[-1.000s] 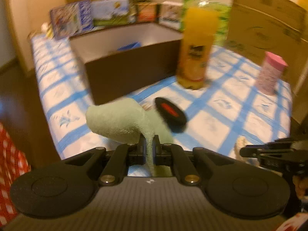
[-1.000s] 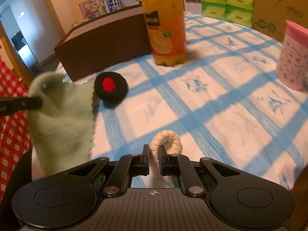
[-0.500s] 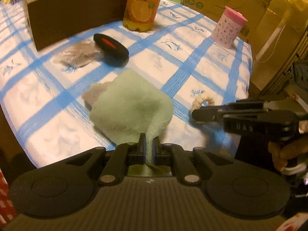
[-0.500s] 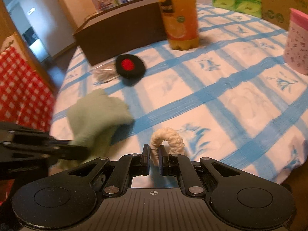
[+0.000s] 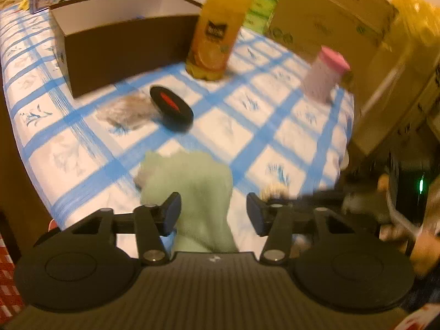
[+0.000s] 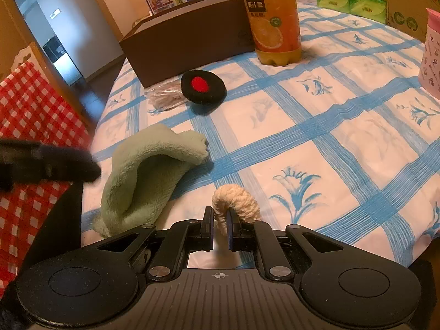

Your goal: Organize soft objects

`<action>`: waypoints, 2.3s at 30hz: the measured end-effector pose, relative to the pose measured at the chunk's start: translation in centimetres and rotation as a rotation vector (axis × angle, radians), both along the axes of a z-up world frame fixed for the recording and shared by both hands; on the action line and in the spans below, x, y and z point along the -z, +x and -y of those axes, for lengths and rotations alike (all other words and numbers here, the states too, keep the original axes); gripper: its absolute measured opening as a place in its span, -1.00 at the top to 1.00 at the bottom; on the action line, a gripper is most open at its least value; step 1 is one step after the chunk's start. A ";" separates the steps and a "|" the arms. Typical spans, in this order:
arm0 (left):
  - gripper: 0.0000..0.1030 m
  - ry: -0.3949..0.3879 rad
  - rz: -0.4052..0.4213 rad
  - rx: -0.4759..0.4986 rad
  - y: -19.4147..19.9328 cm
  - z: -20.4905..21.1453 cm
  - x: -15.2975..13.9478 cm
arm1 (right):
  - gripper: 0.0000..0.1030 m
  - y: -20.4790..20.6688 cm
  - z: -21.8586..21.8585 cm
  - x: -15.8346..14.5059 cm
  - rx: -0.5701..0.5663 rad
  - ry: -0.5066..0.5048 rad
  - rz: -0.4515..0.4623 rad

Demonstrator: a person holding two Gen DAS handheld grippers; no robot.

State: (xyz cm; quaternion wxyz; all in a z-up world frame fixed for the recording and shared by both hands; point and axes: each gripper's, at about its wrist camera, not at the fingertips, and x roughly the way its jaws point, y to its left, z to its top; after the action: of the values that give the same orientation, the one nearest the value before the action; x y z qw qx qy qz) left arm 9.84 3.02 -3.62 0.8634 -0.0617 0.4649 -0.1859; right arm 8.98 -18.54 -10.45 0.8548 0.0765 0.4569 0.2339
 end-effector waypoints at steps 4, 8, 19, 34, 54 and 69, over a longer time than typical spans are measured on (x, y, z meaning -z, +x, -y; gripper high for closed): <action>0.02 0.024 0.000 -0.065 2.5 0.0 1.1 | 0.81 0.1 0.0 0.0 0.002 -0.002 0.001; 0.02 0.087 -0.060 -0.104 4.3 0.5 3.8 | 0.81 0.1 -0.1 -0.1 -0.001 -0.005 0.007; -0.51 0.156 -0.101 -0.045 1.9 4.0 6.5 | 0.60 -0.1 0.0 -0.3 -0.001 -0.026 0.017; 0.46 0.269 -0.027 -0.058 2.5 3.6 6.8 | -0.18 -0.8 0.4 -1.4 -0.004 -0.123 0.096; 0.48 0.279 -0.020 -0.048 2.7 3.8 6.9 | 0.50 0.8 -1.0 0.6 -0.003 -0.215 0.082; 0.49 0.267 -0.017 -0.056 2.8 3.4 6.5 | 0.58 0.9 -0.8 0.3 -0.004 -0.181 0.071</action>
State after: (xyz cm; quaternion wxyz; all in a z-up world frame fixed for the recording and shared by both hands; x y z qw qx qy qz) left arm 12.65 -0.33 -10.08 0.8648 0.0394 0.4910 -0.0976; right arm 9.85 -17.78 -10.72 0.8734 -0.0101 0.4457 0.1958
